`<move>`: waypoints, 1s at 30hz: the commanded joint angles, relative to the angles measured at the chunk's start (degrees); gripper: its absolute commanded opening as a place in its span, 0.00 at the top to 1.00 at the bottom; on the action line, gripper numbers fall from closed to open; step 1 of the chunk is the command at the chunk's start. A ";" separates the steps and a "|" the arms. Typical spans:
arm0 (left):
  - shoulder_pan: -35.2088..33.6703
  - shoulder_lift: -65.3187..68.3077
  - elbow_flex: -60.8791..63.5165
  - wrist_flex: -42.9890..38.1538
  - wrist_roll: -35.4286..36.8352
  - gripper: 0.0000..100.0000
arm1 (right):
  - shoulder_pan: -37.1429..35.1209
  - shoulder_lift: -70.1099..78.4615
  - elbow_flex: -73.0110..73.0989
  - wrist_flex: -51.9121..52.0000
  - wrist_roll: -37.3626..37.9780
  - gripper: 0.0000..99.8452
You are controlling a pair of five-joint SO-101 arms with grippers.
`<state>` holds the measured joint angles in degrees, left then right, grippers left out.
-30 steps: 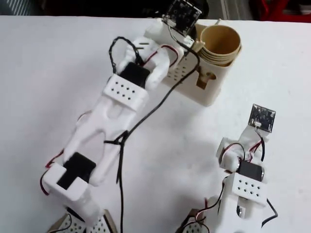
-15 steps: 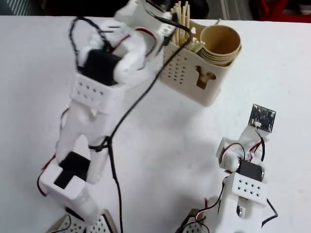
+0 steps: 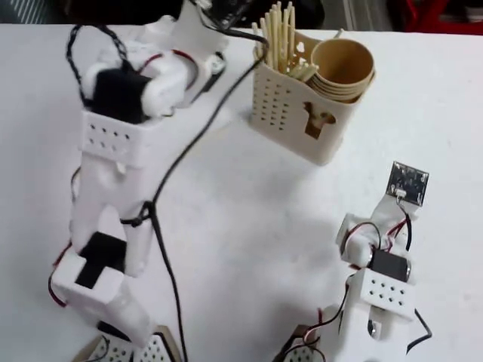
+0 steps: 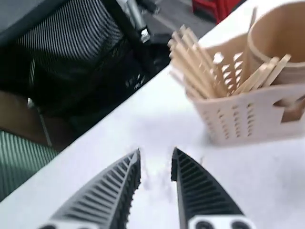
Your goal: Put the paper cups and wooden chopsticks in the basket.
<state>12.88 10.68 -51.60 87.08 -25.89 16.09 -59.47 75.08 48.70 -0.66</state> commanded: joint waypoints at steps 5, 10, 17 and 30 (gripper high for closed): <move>-6.90 6.81 -1.85 5.63 -4.22 0.82 | -0.40 -0.75 -0.35 -0.75 -0.18 0.98; -9.98 16.48 -2.37 5.01 -4.40 0.81 | -0.48 -0.57 -0.35 -0.75 -0.18 0.98; -8.92 29.23 -2.37 2.29 -10.46 0.82 | -0.48 -0.57 -0.35 -0.75 -0.18 0.98; -8.22 43.47 -2.37 -5.10 -10.73 0.82 | -0.57 -0.48 -0.35 -0.75 -0.18 0.98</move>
<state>3.47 53.14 -51.69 83.38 -35.91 16.09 -59.47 75.08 48.70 -0.66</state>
